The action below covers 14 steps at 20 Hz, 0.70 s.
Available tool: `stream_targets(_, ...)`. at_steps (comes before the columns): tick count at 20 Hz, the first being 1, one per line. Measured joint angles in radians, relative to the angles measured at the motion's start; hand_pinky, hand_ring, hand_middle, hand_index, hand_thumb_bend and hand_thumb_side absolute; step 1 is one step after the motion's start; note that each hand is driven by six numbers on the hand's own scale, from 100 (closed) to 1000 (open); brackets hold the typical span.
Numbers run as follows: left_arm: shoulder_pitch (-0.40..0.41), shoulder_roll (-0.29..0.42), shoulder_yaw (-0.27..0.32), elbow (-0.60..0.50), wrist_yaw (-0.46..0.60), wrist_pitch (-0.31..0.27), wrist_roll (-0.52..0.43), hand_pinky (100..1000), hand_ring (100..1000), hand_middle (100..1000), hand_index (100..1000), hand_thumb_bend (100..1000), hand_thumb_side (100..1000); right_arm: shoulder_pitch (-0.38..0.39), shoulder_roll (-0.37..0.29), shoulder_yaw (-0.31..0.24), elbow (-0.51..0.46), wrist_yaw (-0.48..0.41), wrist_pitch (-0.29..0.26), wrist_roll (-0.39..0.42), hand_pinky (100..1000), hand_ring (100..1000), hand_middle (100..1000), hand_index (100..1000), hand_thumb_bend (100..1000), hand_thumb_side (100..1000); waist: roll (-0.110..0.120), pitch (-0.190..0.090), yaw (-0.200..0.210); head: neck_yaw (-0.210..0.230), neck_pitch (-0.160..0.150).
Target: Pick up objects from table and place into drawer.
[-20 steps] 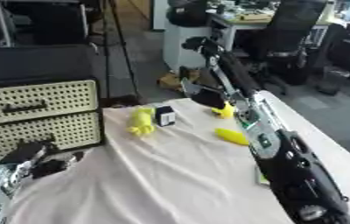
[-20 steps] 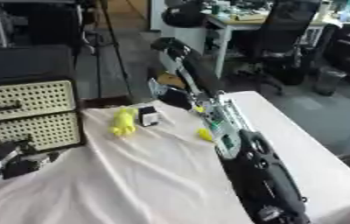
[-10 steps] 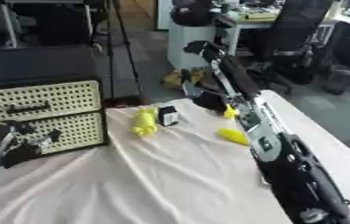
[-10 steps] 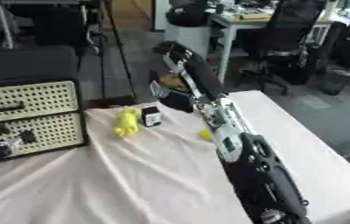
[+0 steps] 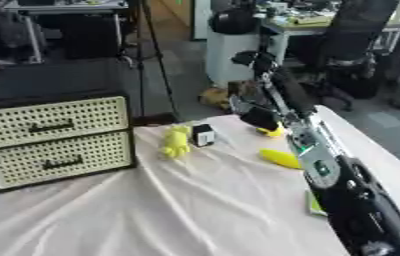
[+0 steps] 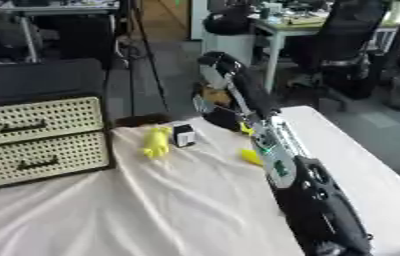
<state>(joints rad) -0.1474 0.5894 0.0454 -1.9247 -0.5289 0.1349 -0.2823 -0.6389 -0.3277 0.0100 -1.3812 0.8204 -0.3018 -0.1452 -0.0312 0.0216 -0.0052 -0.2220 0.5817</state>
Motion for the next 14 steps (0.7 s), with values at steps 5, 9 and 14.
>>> stream_targets(5,0.083,-0.042,0.058,-0.051,0.028,-0.018,-0.017,474,509,620,719,544,1000,0.052,-0.021,-0.014,-0.037,-0.033,0.004,0.004,839,852,837,872,100,538,-0.002,-0.009,0.011,-0.002,0.011)
stream_targets(9,0.098,-0.068,0.080,-0.055,0.028,-0.021,-0.024,469,503,612,716,543,1000,0.072,-0.022,-0.025,-0.055,-0.049,0.009,0.004,838,851,835,872,100,537,-0.005,-0.016,0.014,-0.003,0.014)
stream_targets(14,0.098,-0.076,0.084,-0.056,0.027,-0.021,-0.029,469,502,611,716,543,1000,0.077,-0.022,-0.035,-0.067,-0.052,0.016,-0.001,838,851,835,872,100,537,-0.005,-0.016,0.014,-0.005,0.014)
